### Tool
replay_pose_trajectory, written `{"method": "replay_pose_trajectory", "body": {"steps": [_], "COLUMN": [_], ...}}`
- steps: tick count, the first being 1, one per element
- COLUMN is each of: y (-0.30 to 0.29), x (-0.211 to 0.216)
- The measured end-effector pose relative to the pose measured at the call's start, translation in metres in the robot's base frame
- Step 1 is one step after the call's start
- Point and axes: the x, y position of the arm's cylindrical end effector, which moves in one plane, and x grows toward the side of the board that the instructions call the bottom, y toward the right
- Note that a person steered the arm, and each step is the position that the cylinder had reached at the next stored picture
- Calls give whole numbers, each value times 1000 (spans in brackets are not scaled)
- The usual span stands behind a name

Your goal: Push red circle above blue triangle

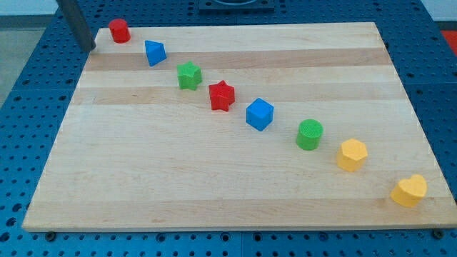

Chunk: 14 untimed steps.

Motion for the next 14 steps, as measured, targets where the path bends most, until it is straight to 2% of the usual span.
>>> {"method": "replay_pose_trajectory", "body": {"steps": [2,4,6,8,14], "y": [0,5,82,133,146], "x": [-46,-47,-46,-46,-38]}}
